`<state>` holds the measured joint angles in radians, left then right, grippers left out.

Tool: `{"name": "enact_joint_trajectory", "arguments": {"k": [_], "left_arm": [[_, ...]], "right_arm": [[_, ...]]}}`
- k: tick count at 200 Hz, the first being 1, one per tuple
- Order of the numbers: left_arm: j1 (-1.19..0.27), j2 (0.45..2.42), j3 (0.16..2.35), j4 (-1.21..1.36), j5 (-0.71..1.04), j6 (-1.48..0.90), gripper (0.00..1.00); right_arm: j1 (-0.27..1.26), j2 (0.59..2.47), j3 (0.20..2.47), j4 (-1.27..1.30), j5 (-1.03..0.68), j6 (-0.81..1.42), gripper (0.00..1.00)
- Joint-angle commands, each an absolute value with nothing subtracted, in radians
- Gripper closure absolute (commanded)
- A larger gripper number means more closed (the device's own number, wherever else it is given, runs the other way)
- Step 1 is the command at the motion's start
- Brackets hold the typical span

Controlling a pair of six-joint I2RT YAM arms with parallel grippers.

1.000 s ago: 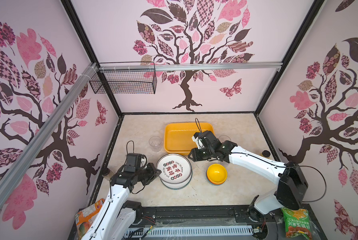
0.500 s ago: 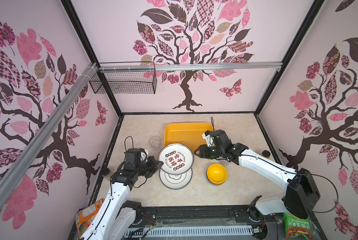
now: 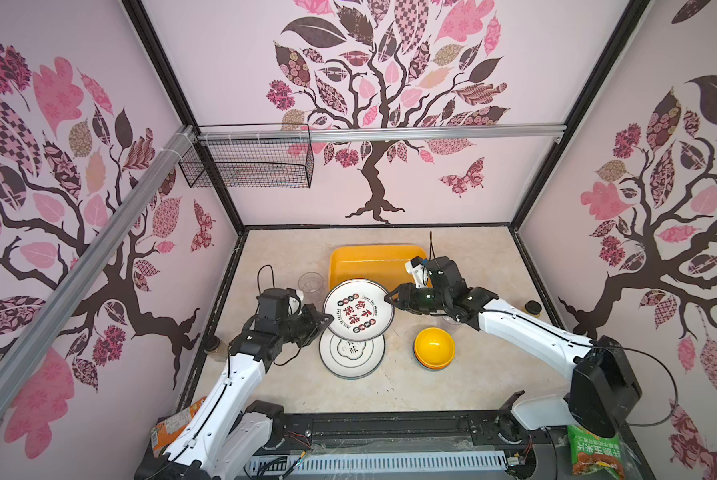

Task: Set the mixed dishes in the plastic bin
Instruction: 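Lift the red-lettered plate with the right gripper toward the yellow bin, then lower the plate into the yellow bin and open the right gripper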

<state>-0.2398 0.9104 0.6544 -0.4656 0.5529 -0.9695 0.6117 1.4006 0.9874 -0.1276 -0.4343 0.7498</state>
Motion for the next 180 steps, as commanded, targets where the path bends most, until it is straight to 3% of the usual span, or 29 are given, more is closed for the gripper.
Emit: {"name": "enact_joint_trajectory", "arguments": {"k": [1,50,121,135,161,180], "left_arm": [[-0.272,0.921,0.726,-0.372,0.546,-0.980,1.00],[-0.290,0.938,0.727,-0.318,0.535,-1.002,1.00],[-0.290,0.956,0.741,-0.310,0.522,-0.992,1.00],[-0.290,0.961,0.744,-0.311,0.517,-0.992,1.00],[-0.290,0.956,0.757,-0.349,0.481,-0.977,0.77],[-0.291,0.939,0.759,-0.381,0.439,-0.973,0.66]], "right_arm": [[0.605,1.401,0.987,-0.103,-0.449,0.771,0.57],[0.597,1.406,0.982,-0.089,-0.454,0.779,0.69],[0.578,1.420,0.990,-0.083,-0.451,0.775,1.00],[0.570,1.423,0.997,-0.086,-0.446,0.770,1.00],[0.546,1.427,1.015,-0.083,-0.437,0.765,1.00],[0.521,1.435,1.029,-0.076,-0.445,0.767,1.00]]}}
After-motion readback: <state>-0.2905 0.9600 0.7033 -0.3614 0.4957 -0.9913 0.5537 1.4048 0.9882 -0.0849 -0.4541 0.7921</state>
